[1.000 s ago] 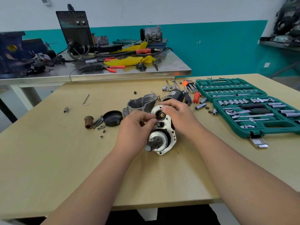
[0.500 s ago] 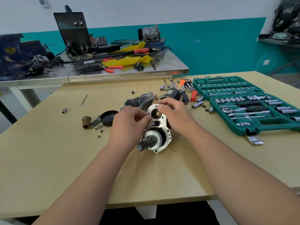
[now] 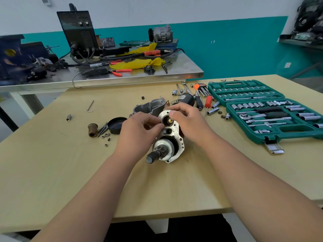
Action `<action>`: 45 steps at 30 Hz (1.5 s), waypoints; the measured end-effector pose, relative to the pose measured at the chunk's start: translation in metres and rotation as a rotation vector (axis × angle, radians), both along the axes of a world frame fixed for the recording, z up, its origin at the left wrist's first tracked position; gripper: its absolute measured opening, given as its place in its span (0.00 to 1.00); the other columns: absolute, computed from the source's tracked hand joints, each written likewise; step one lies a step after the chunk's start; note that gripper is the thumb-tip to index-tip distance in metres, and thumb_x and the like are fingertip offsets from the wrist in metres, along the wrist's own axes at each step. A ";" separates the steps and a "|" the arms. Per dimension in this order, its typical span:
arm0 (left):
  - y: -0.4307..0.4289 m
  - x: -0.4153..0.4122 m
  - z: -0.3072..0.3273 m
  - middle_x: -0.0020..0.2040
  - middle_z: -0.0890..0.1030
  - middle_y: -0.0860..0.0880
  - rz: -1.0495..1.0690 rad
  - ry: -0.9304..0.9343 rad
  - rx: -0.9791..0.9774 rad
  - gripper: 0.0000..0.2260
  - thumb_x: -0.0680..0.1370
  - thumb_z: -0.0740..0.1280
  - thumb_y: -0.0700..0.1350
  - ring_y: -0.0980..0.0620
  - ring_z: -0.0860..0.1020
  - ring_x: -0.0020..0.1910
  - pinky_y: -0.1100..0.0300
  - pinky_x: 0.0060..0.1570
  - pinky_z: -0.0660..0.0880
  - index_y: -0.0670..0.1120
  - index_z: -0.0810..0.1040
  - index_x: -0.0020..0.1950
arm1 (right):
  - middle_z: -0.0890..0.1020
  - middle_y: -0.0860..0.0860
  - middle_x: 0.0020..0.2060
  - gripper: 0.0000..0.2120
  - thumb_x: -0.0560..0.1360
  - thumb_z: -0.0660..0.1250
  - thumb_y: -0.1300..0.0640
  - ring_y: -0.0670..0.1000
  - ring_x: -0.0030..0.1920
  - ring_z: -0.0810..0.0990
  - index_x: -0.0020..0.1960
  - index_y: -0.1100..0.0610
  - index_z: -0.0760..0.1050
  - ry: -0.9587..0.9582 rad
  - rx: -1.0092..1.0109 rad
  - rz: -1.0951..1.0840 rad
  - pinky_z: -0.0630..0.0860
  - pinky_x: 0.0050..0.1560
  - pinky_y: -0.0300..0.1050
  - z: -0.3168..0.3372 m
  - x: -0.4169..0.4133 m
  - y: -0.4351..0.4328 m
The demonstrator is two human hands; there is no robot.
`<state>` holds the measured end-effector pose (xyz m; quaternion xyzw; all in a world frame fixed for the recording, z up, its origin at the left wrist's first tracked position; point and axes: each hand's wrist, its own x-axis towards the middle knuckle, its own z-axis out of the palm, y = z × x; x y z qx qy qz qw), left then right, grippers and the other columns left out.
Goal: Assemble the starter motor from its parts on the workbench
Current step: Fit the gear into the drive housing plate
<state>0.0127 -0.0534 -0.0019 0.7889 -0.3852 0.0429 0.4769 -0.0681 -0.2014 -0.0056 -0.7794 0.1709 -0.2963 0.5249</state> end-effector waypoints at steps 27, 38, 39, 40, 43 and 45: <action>-0.003 -0.008 -0.008 0.39 0.82 0.58 -0.002 0.128 -0.118 0.07 0.73 0.75 0.42 0.65 0.78 0.37 0.76 0.36 0.69 0.55 0.83 0.43 | 0.83 0.45 0.42 0.06 0.75 0.67 0.54 0.38 0.41 0.80 0.51 0.47 0.79 -0.045 0.000 0.001 0.73 0.40 0.30 0.000 -0.001 -0.001; -0.001 -0.009 -0.005 0.40 0.81 0.62 -0.005 0.033 -0.091 0.13 0.73 0.74 0.43 0.67 0.78 0.40 0.76 0.40 0.70 0.62 0.80 0.39 | 0.81 0.44 0.38 0.06 0.75 0.67 0.55 0.36 0.36 0.77 0.50 0.47 0.79 -0.050 0.009 -0.007 0.73 0.37 0.28 -0.001 0.001 -0.002; -0.001 -0.009 -0.005 0.40 0.81 0.62 -0.009 0.023 -0.097 0.13 0.72 0.74 0.43 0.66 0.78 0.41 0.75 0.41 0.70 0.63 0.80 0.39 | 0.81 0.44 0.37 0.06 0.75 0.67 0.55 0.36 0.36 0.77 0.50 0.47 0.79 -0.051 0.011 -0.008 0.72 0.37 0.28 -0.001 0.001 -0.002; -0.001 -0.008 -0.004 0.40 0.82 0.61 -0.014 0.020 -0.102 0.12 0.72 0.75 0.44 0.65 0.78 0.41 0.74 0.41 0.71 0.62 0.80 0.39 | 0.81 0.43 0.38 0.06 0.75 0.67 0.55 0.35 0.36 0.78 0.50 0.47 0.79 -0.050 0.011 -0.008 0.71 0.36 0.27 -0.001 0.000 -0.002; -0.002 -0.007 -0.003 0.41 0.82 0.60 -0.014 0.027 -0.096 0.09 0.73 0.74 0.43 0.65 0.77 0.41 0.75 0.41 0.70 0.59 0.83 0.40 | 0.81 0.42 0.37 0.06 0.75 0.67 0.55 0.34 0.36 0.77 0.50 0.47 0.79 -0.050 0.008 -0.004 0.70 0.35 0.26 -0.001 -0.001 -0.001; -0.002 -0.007 -0.004 0.41 0.82 0.58 -0.019 0.027 -0.076 0.09 0.73 0.74 0.42 0.63 0.77 0.41 0.74 0.41 0.70 0.58 0.82 0.41 | 0.80 0.42 0.37 0.06 0.75 0.67 0.55 0.33 0.36 0.77 0.50 0.47 0.79 -0.050 0.008 -0.010 0.70 0.35 0.26 -0.001 -0.001 -0.002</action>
